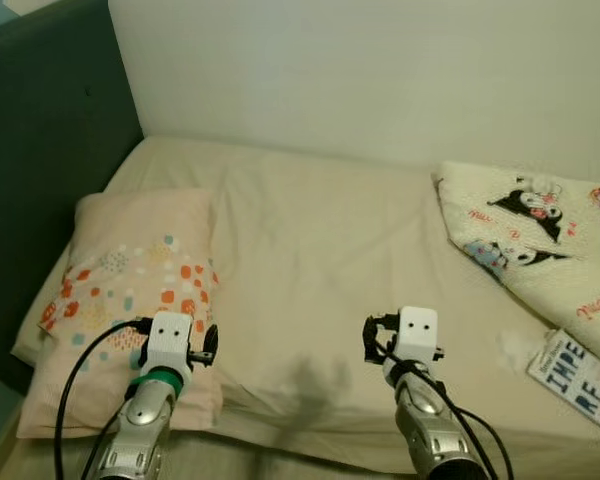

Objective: Clean up the room

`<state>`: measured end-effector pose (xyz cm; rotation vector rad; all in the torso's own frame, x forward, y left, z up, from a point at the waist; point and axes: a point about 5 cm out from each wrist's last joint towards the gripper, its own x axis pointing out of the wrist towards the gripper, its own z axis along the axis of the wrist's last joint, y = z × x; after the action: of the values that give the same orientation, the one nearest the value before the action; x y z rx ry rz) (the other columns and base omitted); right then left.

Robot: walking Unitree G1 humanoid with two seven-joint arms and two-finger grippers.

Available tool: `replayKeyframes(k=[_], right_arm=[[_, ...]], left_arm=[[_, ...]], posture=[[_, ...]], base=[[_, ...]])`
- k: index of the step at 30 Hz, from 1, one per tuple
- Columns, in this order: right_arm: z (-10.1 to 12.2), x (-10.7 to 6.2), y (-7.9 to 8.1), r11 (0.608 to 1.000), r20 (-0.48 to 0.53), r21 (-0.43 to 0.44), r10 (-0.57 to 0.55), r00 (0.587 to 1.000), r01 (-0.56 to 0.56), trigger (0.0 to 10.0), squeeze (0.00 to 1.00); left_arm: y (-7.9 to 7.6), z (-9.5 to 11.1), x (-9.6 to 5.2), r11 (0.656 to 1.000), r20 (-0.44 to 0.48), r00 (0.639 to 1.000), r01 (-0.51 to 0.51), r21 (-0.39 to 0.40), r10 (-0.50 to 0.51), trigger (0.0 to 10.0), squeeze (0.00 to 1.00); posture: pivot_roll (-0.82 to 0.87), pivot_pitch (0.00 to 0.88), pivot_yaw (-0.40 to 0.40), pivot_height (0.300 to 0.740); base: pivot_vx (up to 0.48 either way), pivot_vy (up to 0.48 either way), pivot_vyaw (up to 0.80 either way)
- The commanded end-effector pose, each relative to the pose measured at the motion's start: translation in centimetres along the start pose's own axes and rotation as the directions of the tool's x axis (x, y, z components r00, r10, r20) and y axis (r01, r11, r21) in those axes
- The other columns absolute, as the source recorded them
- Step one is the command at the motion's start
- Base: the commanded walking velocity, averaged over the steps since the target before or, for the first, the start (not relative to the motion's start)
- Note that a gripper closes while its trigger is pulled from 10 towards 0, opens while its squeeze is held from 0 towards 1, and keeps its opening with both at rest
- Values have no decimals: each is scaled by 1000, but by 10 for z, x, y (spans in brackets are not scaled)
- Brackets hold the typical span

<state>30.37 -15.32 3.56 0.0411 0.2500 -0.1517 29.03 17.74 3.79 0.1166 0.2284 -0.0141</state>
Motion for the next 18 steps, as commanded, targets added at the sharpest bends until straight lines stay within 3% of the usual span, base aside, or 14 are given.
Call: replayKeyframes(k=[1,7,18], right_arm=[[-6,-2,-3,1000,-26,11,-10,1000,10,10000,0],[-7,-3,-2,1000,-27,12,-8,1000,8,10000,0],[-7,-3,-1,1000,-29,14,-9,1000,9,10000,0]], left_arm=[[-2,-4,-2,1000,-12,1000,12,16,-12,10000,0],[-3,-4,-2,999,-11,1000,23,38,-22,10000,0],[-2,-5,-3,999,-15,1000,21,32,-20,10000,0]], posture=[[129,0,-29,740],[128,0,-25,740],[125,0,-22,740]], base=[[0,0,0],[0,0,0],[0,-361,0]])
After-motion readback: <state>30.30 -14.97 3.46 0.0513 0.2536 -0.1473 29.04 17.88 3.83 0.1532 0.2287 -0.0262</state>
